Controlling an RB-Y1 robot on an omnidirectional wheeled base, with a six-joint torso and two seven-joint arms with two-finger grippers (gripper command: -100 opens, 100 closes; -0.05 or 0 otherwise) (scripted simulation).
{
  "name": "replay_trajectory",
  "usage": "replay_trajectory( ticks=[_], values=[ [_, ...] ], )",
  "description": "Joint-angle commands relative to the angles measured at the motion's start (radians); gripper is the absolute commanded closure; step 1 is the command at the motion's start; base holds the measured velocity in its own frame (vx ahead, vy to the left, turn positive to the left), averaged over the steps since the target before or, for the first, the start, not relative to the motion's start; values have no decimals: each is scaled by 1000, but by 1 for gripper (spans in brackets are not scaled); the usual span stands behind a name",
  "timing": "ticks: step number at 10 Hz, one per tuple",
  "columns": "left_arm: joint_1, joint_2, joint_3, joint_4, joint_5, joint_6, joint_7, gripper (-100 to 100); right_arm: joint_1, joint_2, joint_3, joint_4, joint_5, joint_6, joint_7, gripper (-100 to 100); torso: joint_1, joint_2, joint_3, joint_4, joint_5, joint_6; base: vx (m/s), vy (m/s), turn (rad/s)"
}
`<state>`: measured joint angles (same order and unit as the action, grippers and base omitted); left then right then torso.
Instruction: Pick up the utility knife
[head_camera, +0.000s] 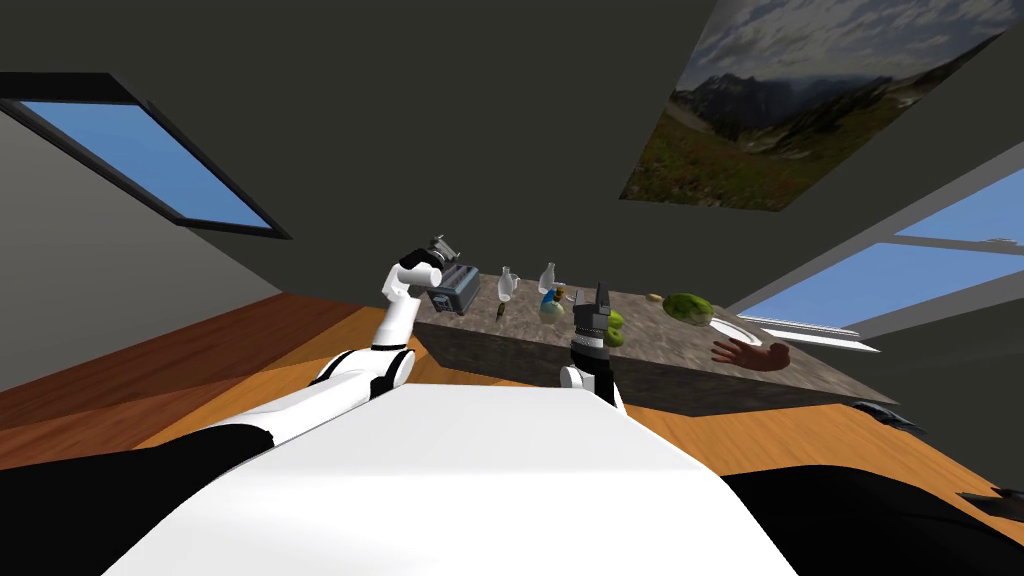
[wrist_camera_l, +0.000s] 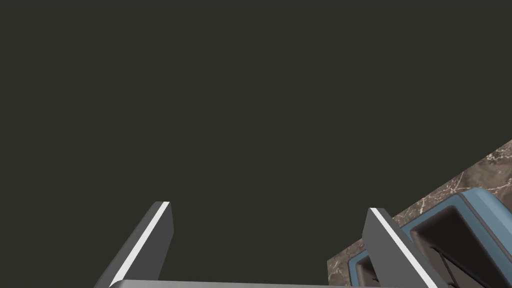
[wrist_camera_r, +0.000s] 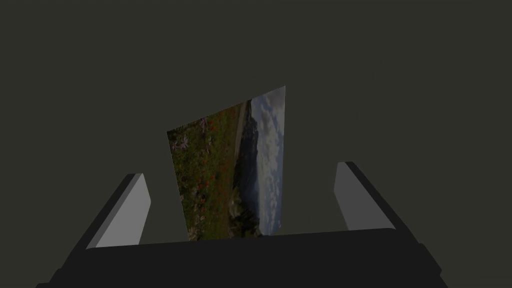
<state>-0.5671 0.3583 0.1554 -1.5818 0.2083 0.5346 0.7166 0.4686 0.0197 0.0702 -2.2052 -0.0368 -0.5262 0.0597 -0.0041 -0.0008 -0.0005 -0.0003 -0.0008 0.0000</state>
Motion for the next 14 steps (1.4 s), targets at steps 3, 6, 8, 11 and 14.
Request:
replay_trajectory(
  ticks=[3, 6, 8, 11, 14],
  values=[
    [-65, 11, 10, 81, 16, 103, 55, -100, 0, 0, 0, 0, 0, 0, 0, 0, 2, 1, 0, 0, 0, 0, 2, -47, -6],
    [-102, 19, 15, 143, 27, 172, 89, -100, 0, 0, 0, 0, 0, 0, 0, 0, 2, 1, 0, 0, 1, 0, 2, -42, -11],
    [-136, 27, 20, 181, 36, 228, 120, -100, 0, 0, 0, 0, 0, 0, 0, 0, 1, 1, 0, 0, 0, 0, 6, -66, -20],
    [-166, 34, 23, 244, 45, 310, 150, -100, 0, 0, 0, 0, 0, 0, 0, 0, 1, 1, 0, 0, 0, 0, 2, -54, -16],
    [-193, 41, 26, 301, 52, 383, 178, -100, 0, 0, 0, 0, 0, 0, 0, 0, 2, 1, 1, 0, 0, 0, 2, -49, -18]
  ],
)
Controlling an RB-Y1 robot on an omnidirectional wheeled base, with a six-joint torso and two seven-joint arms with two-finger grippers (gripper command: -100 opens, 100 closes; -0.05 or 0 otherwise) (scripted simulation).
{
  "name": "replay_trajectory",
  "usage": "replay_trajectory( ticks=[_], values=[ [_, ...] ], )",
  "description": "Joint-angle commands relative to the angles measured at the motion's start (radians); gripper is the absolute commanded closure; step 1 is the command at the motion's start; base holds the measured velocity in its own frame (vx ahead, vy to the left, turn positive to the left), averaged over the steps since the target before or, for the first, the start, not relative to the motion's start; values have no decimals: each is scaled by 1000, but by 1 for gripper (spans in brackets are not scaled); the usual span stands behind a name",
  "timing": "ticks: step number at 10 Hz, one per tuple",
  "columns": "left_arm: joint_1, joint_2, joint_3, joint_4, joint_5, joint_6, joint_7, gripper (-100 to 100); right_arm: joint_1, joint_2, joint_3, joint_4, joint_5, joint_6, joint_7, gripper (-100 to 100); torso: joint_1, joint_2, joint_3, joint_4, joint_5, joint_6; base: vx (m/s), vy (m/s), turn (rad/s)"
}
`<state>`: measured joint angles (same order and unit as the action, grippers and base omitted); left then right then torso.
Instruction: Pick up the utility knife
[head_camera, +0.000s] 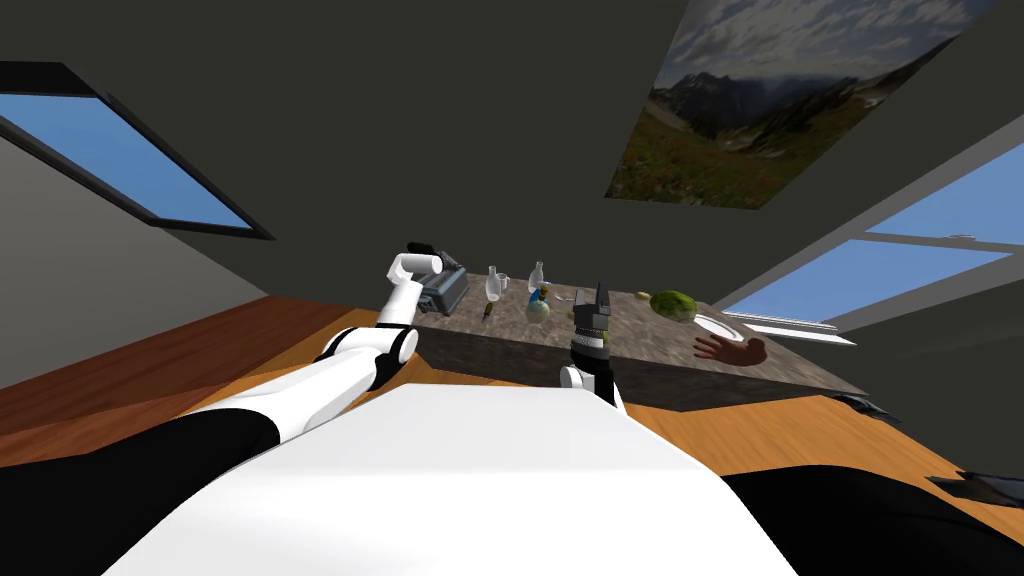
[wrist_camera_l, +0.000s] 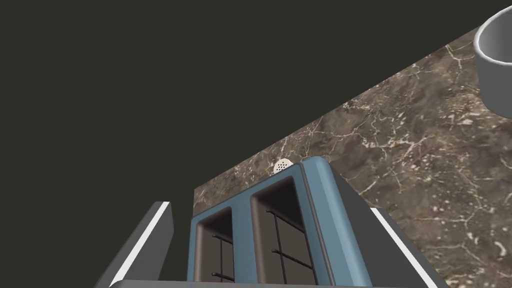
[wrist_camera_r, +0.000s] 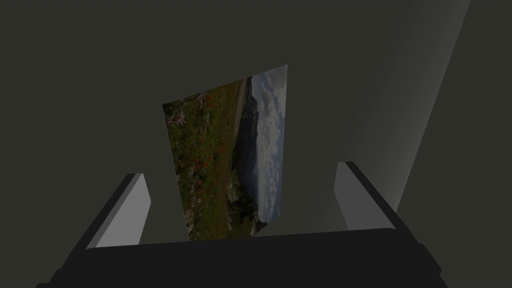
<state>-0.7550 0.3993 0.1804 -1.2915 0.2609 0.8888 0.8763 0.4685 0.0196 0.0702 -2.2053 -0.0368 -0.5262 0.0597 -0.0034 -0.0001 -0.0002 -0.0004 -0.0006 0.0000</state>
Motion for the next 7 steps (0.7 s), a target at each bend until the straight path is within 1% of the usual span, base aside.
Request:
replay_trajectory(
  ticks=[1, 2, 3, 4, 5, 6, 7],
  values=[
    [-5, 0, 1, 12, 0, 50, 19, -100, 0, 0, 0, 0, 0, 0, 0, 0, 0, 0, 0, 0, 0, 0, 5, -59, -22],
    [-5, 0, 1, 12, 0, 56, 19, -100, 0, 0, 0, 0, 0, 0, 0, 0, 0, 0, 0, 0, 0, 0, 3, -33, 5],
    [-28, 6, 3, 54, 6, 102, 45, -100, 0, 0, 0, 0, 0, 0, 0, 0, 1, 0, 0, 0, 0, 0, 9, -61, -50],
    [-28, 6, 3, 63, 6, 122, 45, -100, 0, 0, 0, 0, 0, 0, 0, 0, 0, 0, 0, 0, 0, 0, 7, -67, -22],
    [-47, 12, 3, 105, 12, 153, 70, -100, 0, 0, 0, 0, 0, 0, 0, 0, -1, 0, 0, 0, 0, 0, 7, -82, -46],
    [-47, 12, 3, 113, 12, 182, 70, -100, 0, 0, 0, 0, 0, 0, 0, 0, -2, 0, 0, 0, 0, 0, 5, -73, -20],
    [-64, 18, 4, 145, 17, 214, 93, -100, 0, 0, 0, 0, 0, 0, 0, 0, -1, 0, 0, 0, 0, 0, 8, -88, -50]
  ],
)
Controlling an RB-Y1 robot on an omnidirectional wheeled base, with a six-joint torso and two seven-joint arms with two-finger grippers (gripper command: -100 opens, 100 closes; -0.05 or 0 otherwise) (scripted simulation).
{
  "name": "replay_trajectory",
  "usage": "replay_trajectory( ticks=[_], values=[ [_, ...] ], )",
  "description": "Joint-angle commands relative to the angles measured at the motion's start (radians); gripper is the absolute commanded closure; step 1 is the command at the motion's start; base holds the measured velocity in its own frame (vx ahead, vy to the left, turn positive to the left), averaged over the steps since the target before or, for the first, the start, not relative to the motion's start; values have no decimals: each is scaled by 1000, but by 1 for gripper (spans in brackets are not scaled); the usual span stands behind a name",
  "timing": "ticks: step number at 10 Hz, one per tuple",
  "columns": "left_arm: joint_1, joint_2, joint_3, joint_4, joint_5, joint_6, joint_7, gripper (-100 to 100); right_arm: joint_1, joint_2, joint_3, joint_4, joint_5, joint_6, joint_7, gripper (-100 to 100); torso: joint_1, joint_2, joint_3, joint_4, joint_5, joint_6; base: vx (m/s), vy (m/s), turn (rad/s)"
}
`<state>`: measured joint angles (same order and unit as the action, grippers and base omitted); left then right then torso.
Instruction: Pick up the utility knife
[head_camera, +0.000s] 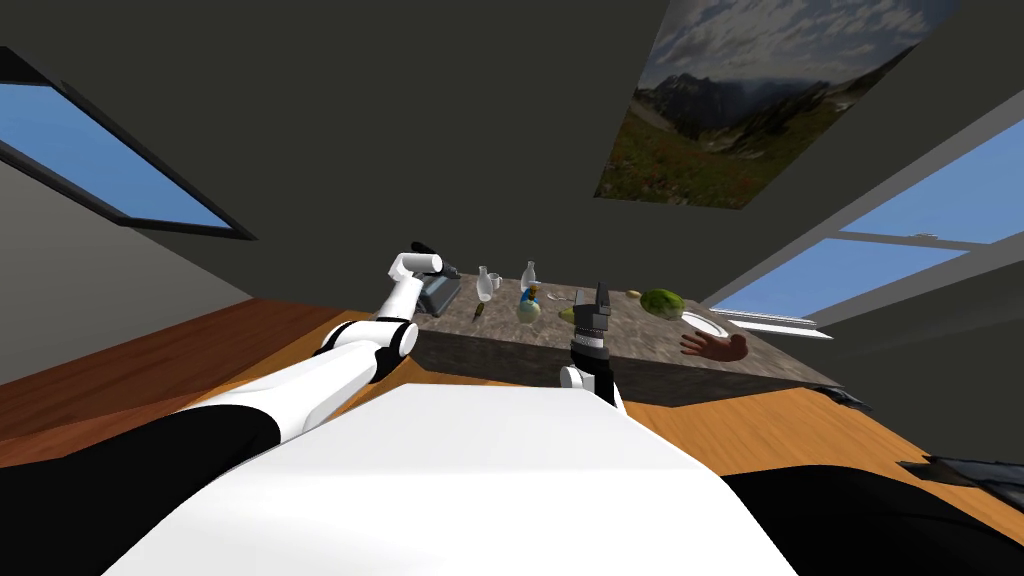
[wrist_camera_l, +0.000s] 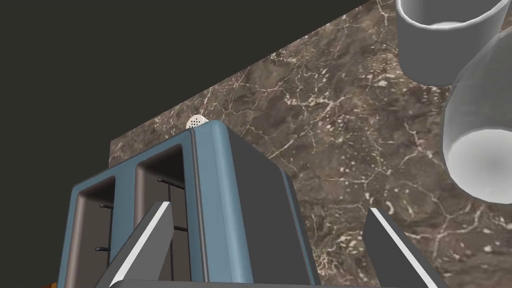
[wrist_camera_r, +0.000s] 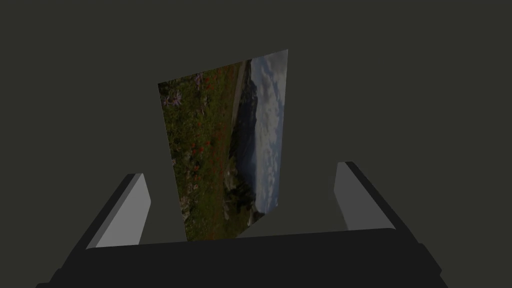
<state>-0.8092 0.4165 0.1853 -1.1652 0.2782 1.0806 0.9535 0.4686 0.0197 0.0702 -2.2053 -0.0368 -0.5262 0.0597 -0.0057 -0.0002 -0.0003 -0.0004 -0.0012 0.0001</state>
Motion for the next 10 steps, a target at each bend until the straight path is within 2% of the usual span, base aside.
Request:
replay_trajectory(
  ticks=[1, 2, 3, 4, 7, 10],
  values=[
    [-9, 0, -1, 35, -1, 50, 16, -100, 0, 0, 0, 0, 0, 0, 0, 0, 0, 0, 0, 0, 0, 0, 5, -72, -24],
    [-9, 0, -1, 35, -1, 55, 16, -100, 0, 0, 0, 0, 0, 0, 0, 0, 1, 0, 0, 0, 0, 0, 7, -34, 5],
    [-22, 5, -2, 82, 3, 93, 36, -100, 0, 0, 0, 0, 0, 0, 0, 0, 3, 0, 0, 0, 1, 0, 13, -60, -58],
    [-22, 5, -2, 82, 3, 114, 36, -100, 0, 0, 0, 0, 0, 0, 0, 0, 2, 0, 0, 0, 1, 0, 12, -64, -26],
    [-39, 14, -5, 150, 8, 207, 72, -100, 0, 0, 0, 0, 0, 0, 0, 0, 1, 0, 0, 0, 0, 0, 18, -75, -45],
    [-43, 18, -8, 208, 9, 271, 87, -100, 0, 0, 0, 0, 0, 0, 0, 0, 1, 0, 0, 0, 0, 0, 7, -73, -34]
  ],
)
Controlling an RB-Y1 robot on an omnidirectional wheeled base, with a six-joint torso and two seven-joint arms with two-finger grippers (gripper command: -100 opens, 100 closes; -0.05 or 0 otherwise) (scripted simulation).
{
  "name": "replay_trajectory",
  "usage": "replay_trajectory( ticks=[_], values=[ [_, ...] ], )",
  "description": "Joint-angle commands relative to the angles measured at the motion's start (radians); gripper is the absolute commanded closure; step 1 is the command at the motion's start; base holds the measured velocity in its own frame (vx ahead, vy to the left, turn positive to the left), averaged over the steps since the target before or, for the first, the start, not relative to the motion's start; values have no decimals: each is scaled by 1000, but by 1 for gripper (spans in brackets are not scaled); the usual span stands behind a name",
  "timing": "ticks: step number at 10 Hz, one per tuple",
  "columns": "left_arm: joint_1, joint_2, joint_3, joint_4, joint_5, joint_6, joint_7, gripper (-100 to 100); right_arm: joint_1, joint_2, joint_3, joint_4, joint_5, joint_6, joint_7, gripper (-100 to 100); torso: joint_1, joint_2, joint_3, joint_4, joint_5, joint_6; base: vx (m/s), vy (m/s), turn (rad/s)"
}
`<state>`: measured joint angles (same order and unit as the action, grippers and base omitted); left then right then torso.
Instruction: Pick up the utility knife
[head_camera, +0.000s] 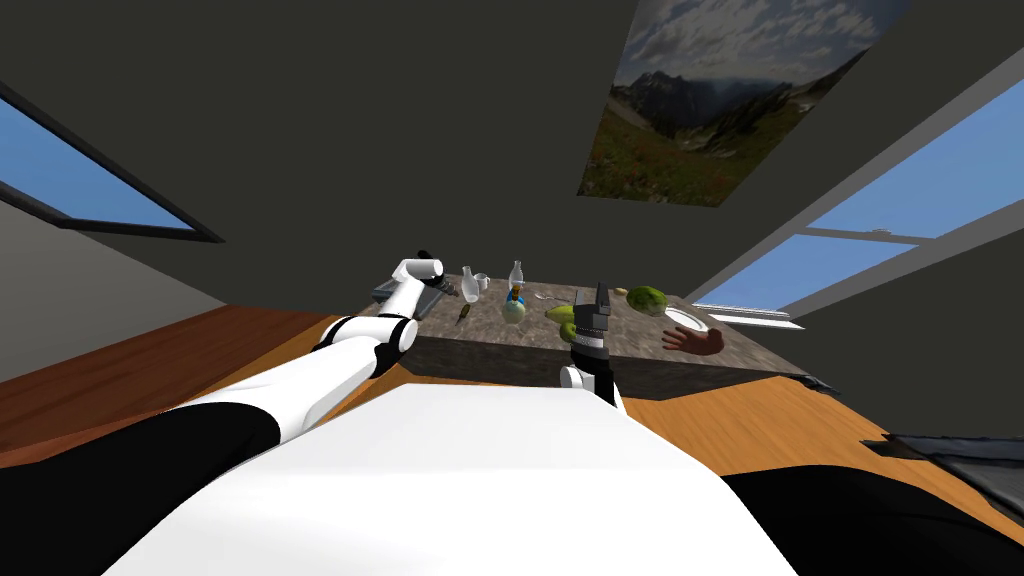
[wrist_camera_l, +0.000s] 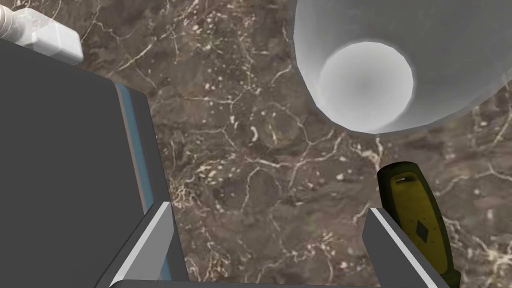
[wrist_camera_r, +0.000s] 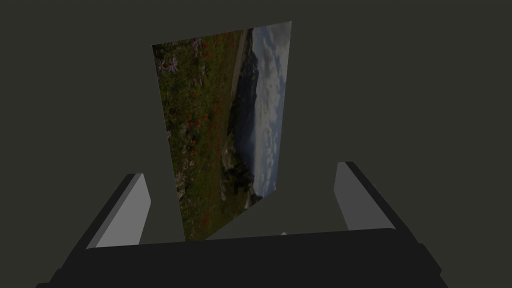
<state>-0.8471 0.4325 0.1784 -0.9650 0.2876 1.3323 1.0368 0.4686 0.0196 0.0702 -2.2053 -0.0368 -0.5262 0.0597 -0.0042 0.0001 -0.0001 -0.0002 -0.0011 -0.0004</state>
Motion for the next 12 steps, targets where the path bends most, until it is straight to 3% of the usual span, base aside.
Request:
replay_trajectory(
  ticks=[1, 4, 6, 8, 12],
  values=[
    [-7, 4, -3, 44, 0, 50, 17, -100, 0, 0, 0, 0, 0, 0, 0, 0, 0, 0, 0, 0, 0, 0, 20, -71, -63],
    [-6, 6, -6, 78, 0, 106, 28, -100, 0, 0, 0, 0, 0, 0, 0, 0, 1, 0, 0, 0, 0, 0, 15, -52, -34],
    [0, 8, -13, 134, -1, 166, 46, -100, 0, 0, 0, 0, 0, 0, 0, 0, 1, -1, 0, 0, 0, 0, 30, -73, -58],
    [0, 8, -13, 134, -1, 175, 46, -100, 0, 0, 0, 0, 0, 0, 0, 0, 0, -1, 0, 0, 0, 0, 8, -46, -6],
    [17, 10, -23, 200, -6, 252, 61, -100, 0, 0, 0, 0, 0, 0, 0, 0, 1, 0, 0, 0, 0, 0, 8, -46, -43]
  ],
)
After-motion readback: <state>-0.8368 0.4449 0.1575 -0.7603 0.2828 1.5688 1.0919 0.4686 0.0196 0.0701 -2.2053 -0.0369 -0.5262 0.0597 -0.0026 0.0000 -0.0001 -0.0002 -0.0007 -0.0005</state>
